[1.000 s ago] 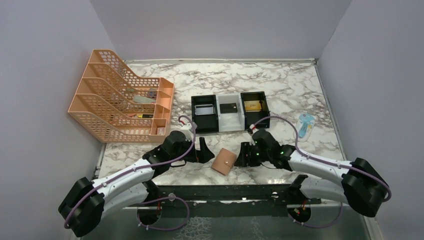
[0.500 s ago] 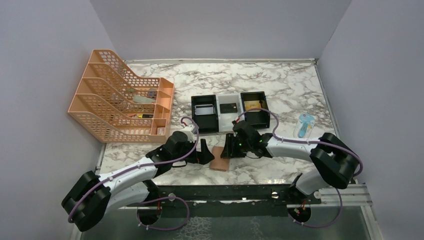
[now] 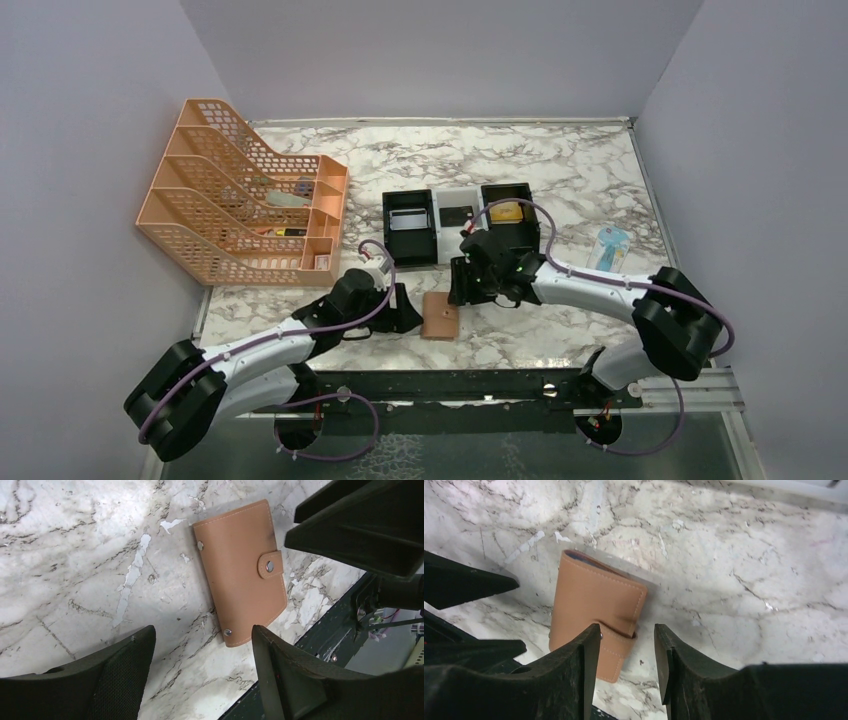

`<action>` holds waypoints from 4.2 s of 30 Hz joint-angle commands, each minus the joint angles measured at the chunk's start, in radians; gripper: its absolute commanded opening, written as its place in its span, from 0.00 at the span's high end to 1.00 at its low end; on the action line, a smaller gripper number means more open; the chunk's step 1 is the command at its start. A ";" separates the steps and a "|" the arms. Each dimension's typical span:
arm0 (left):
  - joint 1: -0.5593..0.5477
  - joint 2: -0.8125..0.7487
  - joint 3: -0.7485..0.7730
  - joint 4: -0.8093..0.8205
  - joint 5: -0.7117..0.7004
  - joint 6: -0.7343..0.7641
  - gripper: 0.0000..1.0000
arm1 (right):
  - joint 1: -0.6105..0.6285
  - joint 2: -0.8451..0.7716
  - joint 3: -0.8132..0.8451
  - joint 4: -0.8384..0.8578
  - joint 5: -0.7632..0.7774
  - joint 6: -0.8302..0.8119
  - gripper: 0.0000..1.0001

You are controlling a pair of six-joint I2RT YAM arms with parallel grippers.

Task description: Take the credit cards out of the card holder

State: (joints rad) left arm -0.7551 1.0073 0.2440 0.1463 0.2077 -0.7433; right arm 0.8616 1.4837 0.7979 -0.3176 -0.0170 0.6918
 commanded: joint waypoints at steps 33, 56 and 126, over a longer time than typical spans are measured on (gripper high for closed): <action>-0.006 -0.092 -0.008 -0.060 -0.092 -0.051 0.33 | 0.276 0.189 0.263 -0.279 0.336 0.049 0.65; -0.033 0.119 0.116 -0.022 0.007 0.006 0.32 | 0.243 0.140 0.049 -0.046 0.241 0.077 0.87; -0.147 0.236 0.209 -0.216 -0.232 0.015 0.49 | 0.095 -0.183 -0.210 0.067 0.110 0.247 0.86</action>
State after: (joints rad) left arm -0.9035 1.2633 0.4755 -0.0212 -0.0269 -0.7444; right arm 0.9661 1.3296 0.5991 -0.3157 0.1349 0.9379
